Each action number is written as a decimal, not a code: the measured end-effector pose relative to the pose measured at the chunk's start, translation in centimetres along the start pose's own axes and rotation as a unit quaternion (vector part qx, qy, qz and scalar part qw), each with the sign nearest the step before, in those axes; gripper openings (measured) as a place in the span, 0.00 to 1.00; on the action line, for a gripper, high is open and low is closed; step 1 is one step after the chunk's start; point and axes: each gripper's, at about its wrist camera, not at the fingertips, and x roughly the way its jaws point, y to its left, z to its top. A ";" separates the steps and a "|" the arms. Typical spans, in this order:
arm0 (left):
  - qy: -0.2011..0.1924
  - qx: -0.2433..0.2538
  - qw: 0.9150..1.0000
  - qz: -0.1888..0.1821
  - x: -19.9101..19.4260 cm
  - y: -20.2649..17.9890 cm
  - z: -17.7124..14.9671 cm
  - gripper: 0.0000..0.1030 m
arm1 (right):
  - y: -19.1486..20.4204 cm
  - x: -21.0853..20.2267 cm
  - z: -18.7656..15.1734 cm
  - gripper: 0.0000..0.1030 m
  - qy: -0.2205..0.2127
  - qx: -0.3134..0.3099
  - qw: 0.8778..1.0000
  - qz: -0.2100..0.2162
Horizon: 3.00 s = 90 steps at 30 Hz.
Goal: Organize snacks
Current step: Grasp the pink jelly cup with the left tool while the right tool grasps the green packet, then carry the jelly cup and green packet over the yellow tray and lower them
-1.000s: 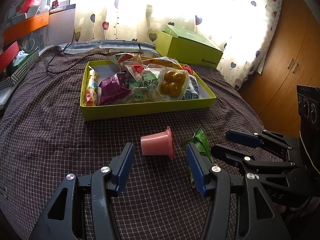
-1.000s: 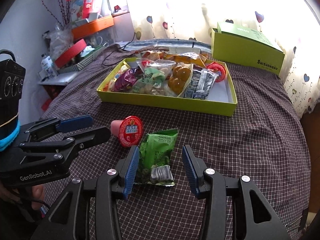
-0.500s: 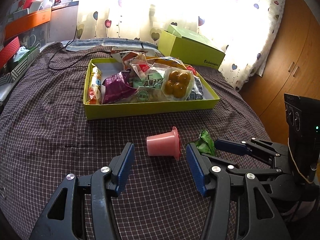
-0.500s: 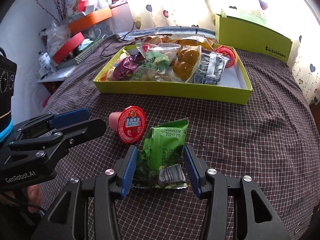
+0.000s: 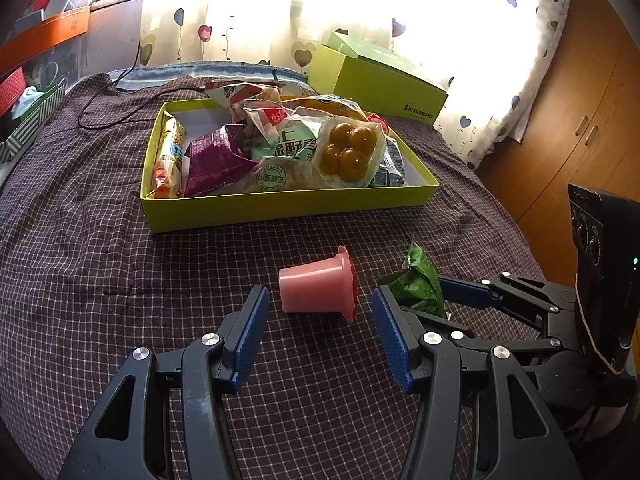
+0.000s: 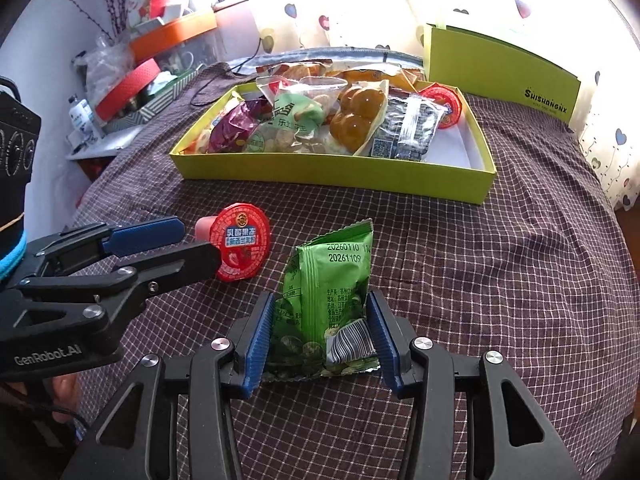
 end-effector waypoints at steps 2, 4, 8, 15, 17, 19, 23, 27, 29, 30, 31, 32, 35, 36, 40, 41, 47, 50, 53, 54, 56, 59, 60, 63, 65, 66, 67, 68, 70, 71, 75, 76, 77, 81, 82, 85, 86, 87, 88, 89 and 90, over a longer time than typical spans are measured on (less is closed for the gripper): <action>0.005 0.001 1.000 0.004 0.4 -0.1 0.0 0.53 | -0.3 -0.1 0.0 0.44 0.000 -0.001 1.000 0.001; 0.009 -0.001 1.000 0.007 0.8 -0.1 0.0 0.53 | -0.6 -0.2 0.0 0.44 -0.001 0.000 1.000 0.000; 0.009 -0.002 1.000 0.015 1.3 -0.1 0.0 0.53 | -1.2 -0.2 0.1 0.44 -0.002 0.002 1.000 -0.002; 0.023 -0.009 1.000 0.014 2.6 -0.2 0.0 0.61 | -1.6 -0.3 0.2 0.44 0.001 0.004 1.000 -0.002; 0.024 -0.014 0.999 0.016 2.7 -0.2 0.0 0.61 | -1.6 -0.4 0.2 0.44 0.001 0.003 1.000 -0.005; 0.024 -0.014 0.999 0.017 2.8 -0.2 0.1 0.61 | -1.7 -0.4 0.2 0.44 0.001 0.004 1.000 -0.005; 0.025 -0.007 0.999 0.023 3.0 -0.4 0.1 0.61 | -1.7 -0.4 0.2 0.44 -0.001 0.002 1.000 -0.005; 0.022 0.001 0.999 0.035 3.0 -0.4 0.1 0.42 | -1.7 -0.5 0.2 0.42 -0.003 0.002 1.000 -0.005; 0.021 -0.002 0.999 0.032 3.0 -0.3 0.1 0.42 | -1.6 -0.6 0.2 0.42 -0.004 0.001 1.000 -0.005; 0.020 0.000 0.999 0.033 3.0 -0.3 0.1 0.42 | -1.6 -0.7 0.2 0.41 -0.004 0.002 1.000 -0.005; 0.020 0.002 0.999 0.034 2.9 -0.4 0.0 0.42 | -1.6 -0.7 0.1 0.41 -0.005 0.002 1.000 -0.006; 0.019 0.003 0.999 0.034 2.9 -0.4 0.0 0.42 | -1.6 -0.8 0.1 0.41 -0.005 0.002 1.000 -0.007; 0.017 0.006 0.999 0.031 2.8 -0.5 -0.1 0.42 | -1.6 -1.0 0.1 0.41 -0.008 0.003 1.000 -0.007; 0.015 0.007 0.999 0.030 2.6 -0.6 -0.2 0.42 | -1.5 -1.1 0.2 0.40 -0.009 0.002 1.000 -0.008; 0.010 0.014 0.999 0.029 2.2 -0.9 -0.4 0.42 | -1.5 -1.4 0.2 0.40 -0.015 0.002 1.000 -0.007; 0.008 0.015 0.999 0.028 2.1 -1.0 -0.4 0.42 | -1.4 -1.5 0.3 0.40 -0.017 0.002 1.000 -0.006; 0.000 0.022 0.999 0.027 1.3 -1.3 -0.3 0.42 | -1.3 -2.2 0.4 0.40 -0.029 0.000 1.000 -0.005; -0.003 0.025 0.999 0.027 1.0 -1.5 -0.2 0.42 | -1.3 -2.5 0.4 0.40 -0.033 0.001 0.999 -0.004; -0.004 0.028 0.999 0.026 0.7 -1.6 -0.1 0.42 | -1.4 -2.7 0.7 0.40 -0.035 0.001 0.999 -0.002; -0.003 0.029 0.999 0.025 0.7 -1.6 0.0 0.42 | -1.4 -2.7 0.8 0.40 -0.037 0.002 0.999 -0.004; -0.004 0.032 0.999 0.026 0.5 -1.6 0.4 0.42 | -1.5 -3.0 0.9 0.40 -0.042 0.003 0.999 -0.005; -0.012 0.034 0.999 0.029 0.2 -1.5 0.9 0.42 | -1.6 -3.2 1.5 0.40 -0.045 0.003 0.999 -0.005; -0.013 0.032 0.999 0.027 0.1 -1.4 1.1 0.42 | -1.6 -3.3 1.7 0.40 -0.047 0.002 0.999 -0.007; -0.019 0.036 0.999 0.030 -0.2 -1.3 1.8 0.42 | -1.6 -3.7 2.4 0.40 -0.058 -0.001 0.998 -0.012; -0.031 0.036 0.998 0.034 -0.5 -1.0 2.1 0.42 | -1.7 -3.8 2.9 0.40 -0.063 -0.003 0.998 -0.013; -0.034 0.033 0.998 0.035 -0.6 -0.8 2.3 0.42 | -1.7 -3.9 3.1 0.40 -0.065 -0.005 0.998 -0.014; -0.034 0.029 0.998 0.036 -0.6 -0.5 2.5 0.42 | -1.7 -3.9 3.2 0.40 -0.066 -0.006 0.998 -0.016; -0.034 0.027 0.998 0.037 -0.5 -0.3 2.6 0.42 | -1.8 -3.9 3.4 0.40 -0.067 -0.006 0.998 -0.017; -0.036 0.028 0.998 0.042 -0.5 0.0 2.9 0.42 | -2.0 -3.8 3.9 0.40 -0.068 -0.006 0.997 -0.019; -0.036 0.026 0.998 0.044 -0.4 0.2 3.0 0.42 | -2.0 -3.8 4.1 0.40 -0.070 -0.006 0.997 -0.020; -0.043 0.023 0.997 0.052 -0.5 1.0 4.0 0.42 | -2.2 -3.6 5.2 0.40 -0.076 -0.008 0.997 -0.022; -0.046 0.022 0.997 0.053 -0.6 1.2 4.2 0.42 | -2.2 -3.5 5.5 0.40 -0.078 -0.008 0.997 -0.021; -0.049 0.022 0.997 0.055 -0.6 1.4 4.5 0.42 | -2.1 -3.4 5.8 0.40 -0.079 -0.010 0.997 -0.021; -0.057 0.022 0.996 0.062 -0.6 2.1 5.4 0.42 | -2.1 -3.0 6.8 0.40 -0.083 -0.012 0.996 -0.020; -0.059 0.023 0.996 0.064 -0.5 2.3 5.7 0.42 | -2.1 -2.8 7.1 0.40 -0.083 -0.012 0.996 -0.020; -0.064 0.026 0.995 0.069 -0.4 2.8 6.4 0.42 | -2.0 -2.5 7.7 0.40 -0.084 -0.015 0.996 -0.018; -0.065 0.025 0.995 0.070 -0.3 3.0 6.6 0.42 | -1.9 -2.3 8.0 0.40 -0.084 -0.017 0.996 -0.017; -0.065 0.025 0.995 0.070 -0.3 3.2 6.8 0.42 | -1.8 -2.1 8.3 0.40 -0.083 -0.018 0.996 -0.016; -0.065 0.025 0.995 0.071 -0.1 3.4 7.0 0.42 | -1.8 -1.9 8.6 0.40 -0.082 -0.019 0.996 -0.015; -0.065 0.024 0.995 0.073 0.0 3.6 7.2 0.42 | -1.7 -1.7 8.9 0.40 -0.082 -0.019 0.996 -0.014; -0.064 0.024 0.995 0.074 0.1 3.9 7.4 0.42 | -1.6 -1.5 9.2 0.40 -0.084 -0.021 0.996 -0.013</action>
